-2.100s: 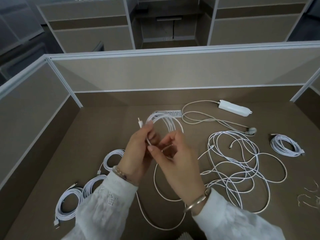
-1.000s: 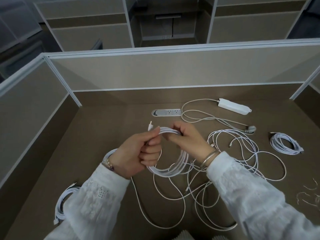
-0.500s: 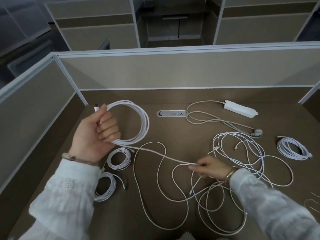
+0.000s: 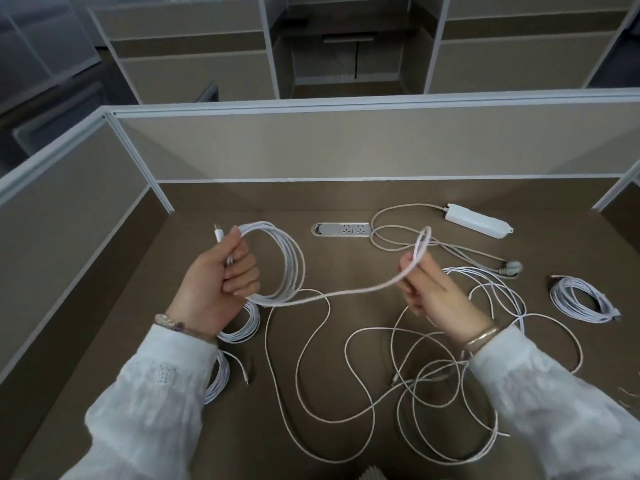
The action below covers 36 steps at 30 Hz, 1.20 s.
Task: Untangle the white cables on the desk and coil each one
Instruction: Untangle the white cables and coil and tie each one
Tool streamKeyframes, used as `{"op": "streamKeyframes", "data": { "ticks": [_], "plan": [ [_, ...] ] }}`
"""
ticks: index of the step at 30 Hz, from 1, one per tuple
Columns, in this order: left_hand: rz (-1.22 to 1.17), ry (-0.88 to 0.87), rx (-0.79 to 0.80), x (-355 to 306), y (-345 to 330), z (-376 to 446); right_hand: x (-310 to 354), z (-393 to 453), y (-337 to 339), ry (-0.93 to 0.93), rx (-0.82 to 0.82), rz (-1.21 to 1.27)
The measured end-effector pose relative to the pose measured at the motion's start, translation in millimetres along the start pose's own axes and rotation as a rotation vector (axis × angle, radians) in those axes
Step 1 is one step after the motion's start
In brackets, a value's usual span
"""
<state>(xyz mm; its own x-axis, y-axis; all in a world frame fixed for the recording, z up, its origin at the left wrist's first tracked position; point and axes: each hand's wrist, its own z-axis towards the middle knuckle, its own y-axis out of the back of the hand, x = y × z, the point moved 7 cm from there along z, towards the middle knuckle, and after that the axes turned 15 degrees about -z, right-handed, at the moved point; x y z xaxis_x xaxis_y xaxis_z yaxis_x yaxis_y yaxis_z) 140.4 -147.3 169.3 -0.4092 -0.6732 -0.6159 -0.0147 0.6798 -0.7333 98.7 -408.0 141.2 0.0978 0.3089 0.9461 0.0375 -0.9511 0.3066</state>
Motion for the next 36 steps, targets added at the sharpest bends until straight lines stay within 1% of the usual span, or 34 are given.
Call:
{"op": "streamKeyframes", "data": {
  "ticks": [2, 4, 6, 7, 9, 11, 14, 16, 19, 21, 23, 24, 25, 27, 28, 29, 30, 31, 32, 34, 36],
  "plan": [
    [0.045, 0.011, -0.021, 10, -3, 2, 31, -8, -14, 0.159, -0.033, -0.049],
    [0.088, 0.008, -0.037, 21, -8, 1, 52, -14, -30, 0.287, -0.036, -0.211],
    [0.13, -0.034, -0.068, 31, -14, 1, 64, -21, -45, 0.365, -0.039, -0.284],
    [0.146, -0.072, -0.096, 35, -15, 2, 67, -22, -53, 0.367, -0.01, -0.262],
    [0.159, -0.159, -0.135, 41, -18, 2, 69, -23, -70, 0.31, 0.09, -0.2],
    [0.146, -0.198, -0.117, 48, -22, 0, 66, -21, -84, 0.239, 0.208, -0.197],
    [0.105, -0.134, -0.03, 63, -32, -6, 60, -24, -99, 0.142, 0.453, -0.201],
    [0.005, -0.059, 0.0, 72, -39, -7, 52, -28, -105, 0.003, 0.592, -0.1],
    [-0.185, 0.044, 0.019, 79, -46, -9, 44, -36, -116, -0.179, 0.71, 0.115],
    [-0.217, 0.052, 0.063, 78, -52, -11, 40, -40, -120, -0.201, 0.737, 0.193],
    [-0.218, 0.026, 0.085, 75, -53, -10, 38, -39, -114, -0.179, 0.672, 0.216],
    [-0.228, 0.0, 0.066, 71, -50, -8, 34, -35, -106, -0.173, 0.575, 0.219],
    [-0.244, -0.032, 0.03, 66, -44, -5, 31, -30, -94, -0.157, 0.429, 0.21],
    [-0.26, -0.096, -0.05, 56, -32, 0, 27, -24, -62, -0.066, 0.082, 0.197],
    [-0.251, -0.121, -0.085, 52, -27, 2, 28, -24, -52, 0.009, -0.017, 0.181],
    [-0.238, -0.142, -0.115, 51, -22, 4, 33, -29, -48, 0.094, -0.034, 0.144],
    [-0.224, -0.155, -0.136, 51, -20, 5, 42, -35, -49, 0.178, -0.013, 0.097],
    [-0.212, -0.158, -0.147, 52, -20, 6, 51, -41, -53, 0.242, 0.013, 0.048],
    [-0.207, -0.143, -0.145, 54, -21, 5, 55, -43, -53, 0.268, -0.009, 0.015],
    [-0.236, -0.079, -0.084, 60, -28, 3, 53, -35, -45, 0.196, -0.141, 0.034],
    [-0.302, 0.015, 0.007, 66, -38, -2, 34, -20, -37, 0.049, -0.223, 0.086]
  ]
}}
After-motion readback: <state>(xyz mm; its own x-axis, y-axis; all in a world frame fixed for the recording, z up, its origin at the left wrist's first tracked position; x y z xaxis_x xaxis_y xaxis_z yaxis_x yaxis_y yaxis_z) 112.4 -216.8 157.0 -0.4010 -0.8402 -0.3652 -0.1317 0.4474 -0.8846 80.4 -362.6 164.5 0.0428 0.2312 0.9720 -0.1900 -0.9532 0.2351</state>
